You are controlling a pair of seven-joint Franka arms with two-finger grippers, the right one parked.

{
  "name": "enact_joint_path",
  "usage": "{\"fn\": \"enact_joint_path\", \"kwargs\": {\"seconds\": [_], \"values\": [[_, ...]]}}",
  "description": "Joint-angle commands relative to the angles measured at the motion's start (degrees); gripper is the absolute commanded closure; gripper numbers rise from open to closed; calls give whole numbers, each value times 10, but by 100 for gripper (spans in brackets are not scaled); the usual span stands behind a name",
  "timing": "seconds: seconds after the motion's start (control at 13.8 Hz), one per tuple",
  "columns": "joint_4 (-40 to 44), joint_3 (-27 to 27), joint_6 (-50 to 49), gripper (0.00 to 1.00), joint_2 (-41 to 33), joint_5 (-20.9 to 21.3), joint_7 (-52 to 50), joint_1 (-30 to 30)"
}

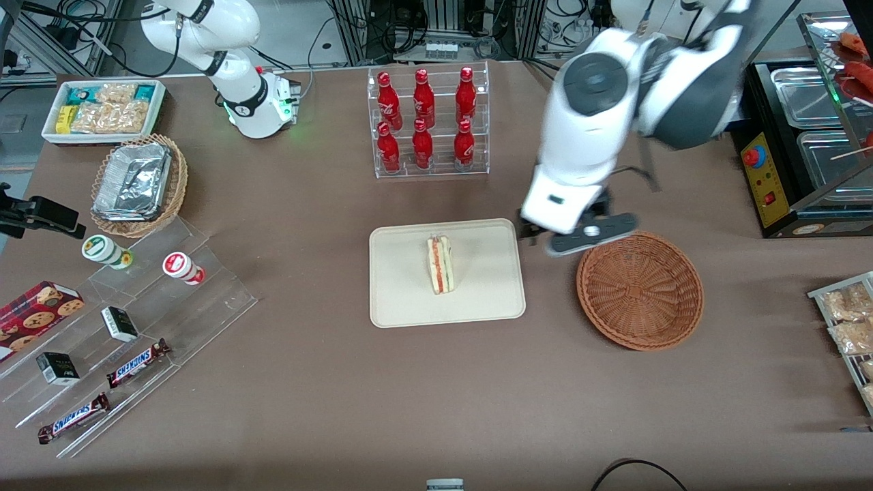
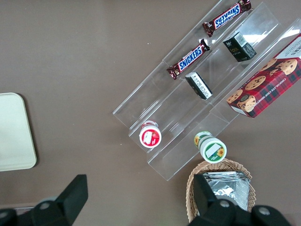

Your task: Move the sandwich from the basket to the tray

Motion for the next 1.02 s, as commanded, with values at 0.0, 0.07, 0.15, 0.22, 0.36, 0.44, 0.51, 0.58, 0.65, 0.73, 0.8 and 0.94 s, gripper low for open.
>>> {"fn": "enact_joint_path", "kwargs": {"seconds": [0.0,0.07,0.15,0.22,0.36,0.44,0.51,0.58,0.65,0.73,0.8,0.94], "values": [[-28,-6,-23,0,-49,-17,101,65],[-31,-6,-34,0,-64,-35,138,92],[-33,-6,-47,0,-79,-45,170,107],[-37,-6,-59,0,-89,-47,202,121],[-58,-6,-59,0,-108,-50,263,151],[-61,-5,-61,0,-114,-62,295,160],[-61,9,-64,0,-119,-72,328,172],[-61,29,-71,0,-126,-86,372,176],[-62,50,-83,0,-130,-94,412,180],[-62,73,-88,0,-131,-95,455,183],[-63,96,-88,0,-131,-95,492,187],[-57,135,-85,0,-129,-95,517,188]]}}
